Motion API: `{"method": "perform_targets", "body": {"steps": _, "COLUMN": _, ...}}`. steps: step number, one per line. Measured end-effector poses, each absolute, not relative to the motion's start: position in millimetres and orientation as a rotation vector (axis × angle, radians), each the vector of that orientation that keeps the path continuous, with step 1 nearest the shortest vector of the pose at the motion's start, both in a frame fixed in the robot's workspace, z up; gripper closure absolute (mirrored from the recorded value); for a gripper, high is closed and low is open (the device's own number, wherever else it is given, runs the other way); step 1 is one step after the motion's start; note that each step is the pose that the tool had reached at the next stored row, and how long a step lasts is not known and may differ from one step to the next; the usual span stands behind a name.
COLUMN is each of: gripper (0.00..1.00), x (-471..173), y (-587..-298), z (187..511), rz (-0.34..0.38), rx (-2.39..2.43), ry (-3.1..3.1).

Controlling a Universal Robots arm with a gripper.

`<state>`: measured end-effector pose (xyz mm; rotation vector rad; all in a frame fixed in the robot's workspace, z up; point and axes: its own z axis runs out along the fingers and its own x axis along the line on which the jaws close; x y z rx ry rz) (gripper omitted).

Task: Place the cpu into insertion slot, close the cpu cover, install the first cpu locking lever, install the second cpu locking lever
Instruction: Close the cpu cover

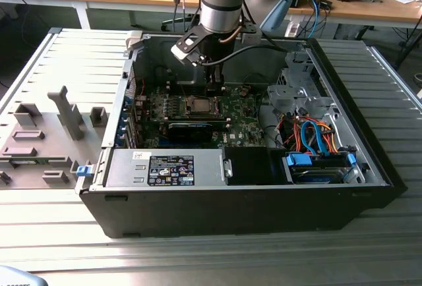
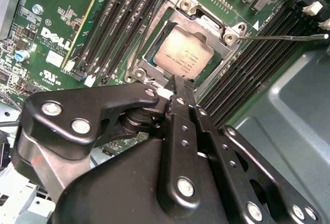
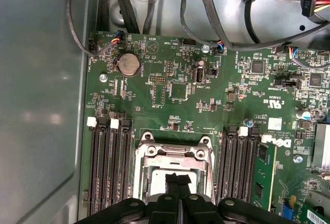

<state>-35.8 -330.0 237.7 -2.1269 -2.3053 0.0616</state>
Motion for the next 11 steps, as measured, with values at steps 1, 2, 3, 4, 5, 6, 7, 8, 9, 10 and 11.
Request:
{"method": "perform_targets", "body": {"steps": 1, "gripper": 0.89, "x": -35.8, "y": -330.0, "z": 237.6, "rz": 0.062, "rx": -2.127, "ry": -2.305}}
{"method": "perform_targets", "body": {"steps": 2, "gripper": 0.89, "x": -35.9, "y": -329.9, "z": 237.4, "rz": 0.062, "rx": -2.127, "ry": -2.305}}
{"method": "perform_targets", "body": {"steps": 3, "gripper": 0.89, "x": -36.1, "y": -330.0, "z": 237.2, "rz": 0.062, "rx": -2.127, "ry": -2.305}}
{"method": "perform_targets", "body": {"steps": 4, "gripper": 0.89, "x": -36.2, "y": -330.0, "z": 237.2, "rz": 0.062, "rx": -2.127, "ry": -2.305}}
{"method": "perform_targets", "body": {"steps": 5, "gripper": 0.89, "x": -36.2, "y": -330.0, "z": 237.1, "rz": 0.062, "rx": -2.127, "ry": -2.305}}
{"method": "perform_targets", "body": {"steps": 6, "gripper": 0.89, "x": -36.3, "y": -329.9, "z": 237.0, "rz": 0.062, "rx": -2.127, "ry": -2.305}}
{"method": "perform_targets", "body": {"steps": 7, "gripper": 0.89, "x": -36.4, "y": -329.9, "z": 236.9, "rz": 0.062, "rx": -2.127, "ry": -2.305}}
{"method": "perform_targets", "body": {"steps": 8, "gripper": 0.89, "x": -36.6, "y": -330.0, "z": 236.8, "rz": 0.062, "rx": -2.127, "ry": -2.305}}
{"method": "perform_targets", "body": {"steps": 9, "gripper": 0.89, "x": -36.7, "y": -330.0, "z": 236.6, "rz": 0.062, "rx": -2.127, "ry": -2.305}}
{"method": "perform_targets", "body": {"steps": 10, "gripper": 0.89, "x": -36.9, "y": -330.0, "z": 236.4, "rz": 0.062, "rx": -2.127, "ry": -2.305}}
{"method": "perform_targets", "body": {"steps": 11, "gripper": 0.89, "x": -37.2, "y": -330.0, "z": 236.0, "rz": 0.062, "rx": -2.127, "ry": -2.305}}
